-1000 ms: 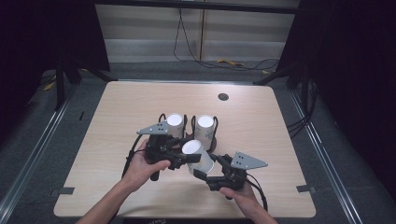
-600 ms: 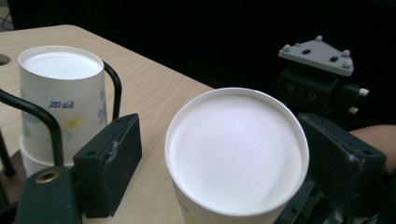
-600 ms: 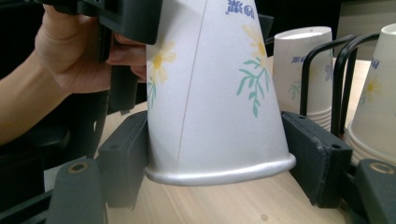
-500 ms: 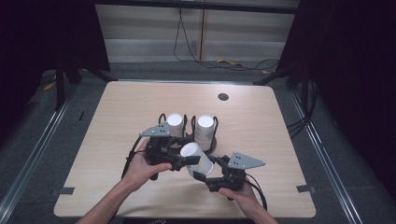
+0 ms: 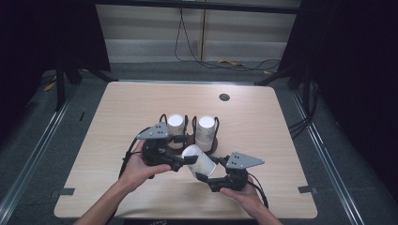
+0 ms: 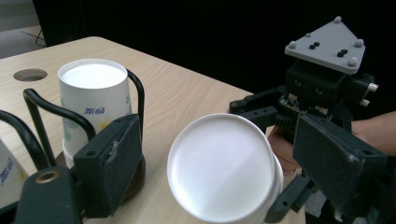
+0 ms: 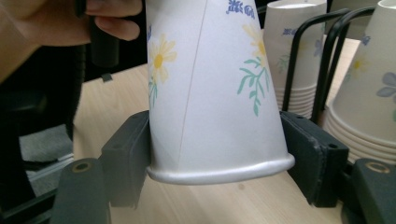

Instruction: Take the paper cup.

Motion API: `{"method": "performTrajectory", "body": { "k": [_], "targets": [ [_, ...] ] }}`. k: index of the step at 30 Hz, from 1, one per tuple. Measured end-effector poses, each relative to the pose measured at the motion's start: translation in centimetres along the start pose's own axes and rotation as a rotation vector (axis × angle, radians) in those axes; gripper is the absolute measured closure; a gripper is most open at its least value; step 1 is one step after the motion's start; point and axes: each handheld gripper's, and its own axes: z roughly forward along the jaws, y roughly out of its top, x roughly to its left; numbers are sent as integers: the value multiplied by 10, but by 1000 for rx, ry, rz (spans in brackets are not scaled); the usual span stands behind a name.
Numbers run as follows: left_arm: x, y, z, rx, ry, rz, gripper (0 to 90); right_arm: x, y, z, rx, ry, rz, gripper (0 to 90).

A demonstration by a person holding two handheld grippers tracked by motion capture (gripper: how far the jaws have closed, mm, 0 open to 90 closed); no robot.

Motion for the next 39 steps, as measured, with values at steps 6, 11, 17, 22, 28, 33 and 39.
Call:
{"method": "performTrajectory", "body": {
  "k": [6,11,17,22,28,33,39],
  "targets": [
    [5,-8,-7,28,36,-5,159,-2,5,1,62,-8,-34,295],
    [7,-12,-12,22,45,-13,163,-8,14,6,127,-30,-38,294],
    [10,-18,-17,59,43,-23,176,-11,12,8,169,-16,-43,297],
    [11,-22,-15,95,46,5,226,-12,9,8,233,-1,-61,301],
    [13,-26,-10,138,44,19,227,-12,12,6,282,-2,-93,304],
    [13,-30,-3,205,34,23,226,-13,15,5,336,-1,-118,304],
    [15,-32,-2,235,10,11,235,-11,18,7,396,-1,-172,304]
  ]
}}
